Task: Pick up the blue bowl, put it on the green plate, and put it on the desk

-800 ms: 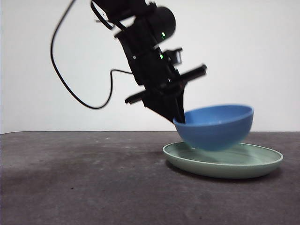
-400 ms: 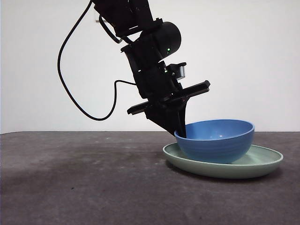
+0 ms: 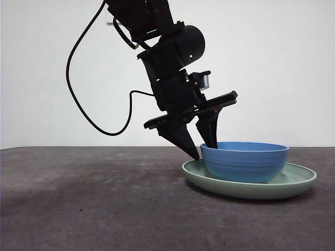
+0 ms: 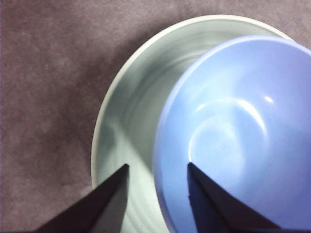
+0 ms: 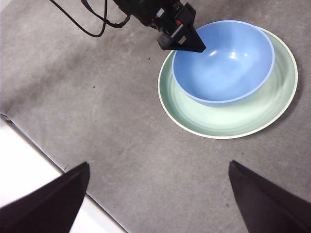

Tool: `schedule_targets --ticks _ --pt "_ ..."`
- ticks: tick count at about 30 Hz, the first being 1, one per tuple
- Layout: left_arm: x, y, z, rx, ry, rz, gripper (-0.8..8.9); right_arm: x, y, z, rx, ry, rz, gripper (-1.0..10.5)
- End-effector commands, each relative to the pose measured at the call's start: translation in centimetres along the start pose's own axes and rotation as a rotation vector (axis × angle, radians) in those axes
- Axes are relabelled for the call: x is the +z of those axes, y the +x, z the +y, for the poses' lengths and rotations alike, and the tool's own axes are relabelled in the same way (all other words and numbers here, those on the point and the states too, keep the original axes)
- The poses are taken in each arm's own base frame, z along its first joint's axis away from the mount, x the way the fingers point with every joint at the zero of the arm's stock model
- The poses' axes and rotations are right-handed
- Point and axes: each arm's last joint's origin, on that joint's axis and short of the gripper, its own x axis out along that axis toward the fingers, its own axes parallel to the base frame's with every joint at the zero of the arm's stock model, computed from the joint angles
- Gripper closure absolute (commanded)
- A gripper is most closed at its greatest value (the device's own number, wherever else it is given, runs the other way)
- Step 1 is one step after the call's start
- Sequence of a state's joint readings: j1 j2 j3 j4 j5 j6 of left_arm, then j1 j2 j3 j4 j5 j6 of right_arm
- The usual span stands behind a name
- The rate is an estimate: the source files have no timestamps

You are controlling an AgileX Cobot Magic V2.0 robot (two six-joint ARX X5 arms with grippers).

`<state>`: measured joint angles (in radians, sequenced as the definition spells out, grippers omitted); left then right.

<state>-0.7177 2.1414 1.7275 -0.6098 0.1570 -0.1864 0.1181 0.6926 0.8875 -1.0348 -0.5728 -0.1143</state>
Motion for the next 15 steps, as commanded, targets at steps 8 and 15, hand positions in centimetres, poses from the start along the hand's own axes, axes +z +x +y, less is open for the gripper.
schedule_targets --ticks 8,15 --pt "1.1 -2.7 -0.6 -0.010 0.008 -0.055 5.88 0.5 -0.3 0.2 0.003 -0.006 -0.019 4.9" --pt "2.4 -11.3 -1.0 -0.023 0.031 -0.237 5.88 0.5 -0.3 0.2 0.004 -0.006 -0.019 4.9"
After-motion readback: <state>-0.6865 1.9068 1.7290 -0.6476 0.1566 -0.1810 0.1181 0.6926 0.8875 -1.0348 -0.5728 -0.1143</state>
